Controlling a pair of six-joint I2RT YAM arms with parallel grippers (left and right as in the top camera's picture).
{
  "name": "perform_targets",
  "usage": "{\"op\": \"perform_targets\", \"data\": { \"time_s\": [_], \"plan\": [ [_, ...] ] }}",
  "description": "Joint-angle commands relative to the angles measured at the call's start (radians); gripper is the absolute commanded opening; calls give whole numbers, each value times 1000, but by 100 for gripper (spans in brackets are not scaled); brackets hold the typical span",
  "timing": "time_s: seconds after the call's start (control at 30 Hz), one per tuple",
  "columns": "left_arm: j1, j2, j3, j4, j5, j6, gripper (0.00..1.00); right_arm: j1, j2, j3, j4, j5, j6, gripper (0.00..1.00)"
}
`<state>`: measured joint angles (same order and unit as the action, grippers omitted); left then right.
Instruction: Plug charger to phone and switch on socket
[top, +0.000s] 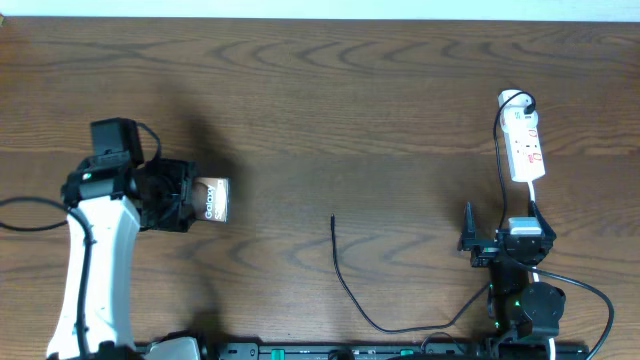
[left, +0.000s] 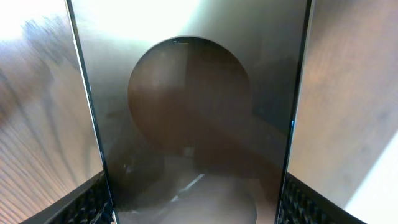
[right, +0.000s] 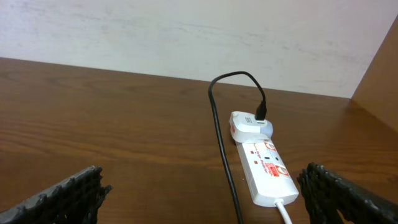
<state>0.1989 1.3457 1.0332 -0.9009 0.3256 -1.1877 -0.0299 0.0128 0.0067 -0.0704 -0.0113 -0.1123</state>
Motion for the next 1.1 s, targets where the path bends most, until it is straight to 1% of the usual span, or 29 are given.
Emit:
{"op": "perform_targets", "data": {
  "time_s": [0.0, 0.1, 0.33, 0.73, 0.97, 1.07],
  "plan": [
    [-32, 37, 16, -3, -102, 27, 8, 5, 0, -2, -4, -6, 7, 99],
    [-56, 77, 16, -4, -129, 27, 7, 5, 0, -2, -5, -6, 7, 99],
    [-93, 145, 16, -3, -129, 27, 7, 5, 0, -2, -3, 10, -10, 99],
    [-94, 150, 16, -4, -129, 28, 7, 5, 0, -2, -1, 5, -9, 99],
    [-94, 150, 16, -3, -126, 28, 8, 5, 0, -1, 71, -11, -8, 99],
    [-94, 150, 16, 0, -114, 28, 8, 5, 0, -1, 110, -62, -8, 99]
  ]
}}
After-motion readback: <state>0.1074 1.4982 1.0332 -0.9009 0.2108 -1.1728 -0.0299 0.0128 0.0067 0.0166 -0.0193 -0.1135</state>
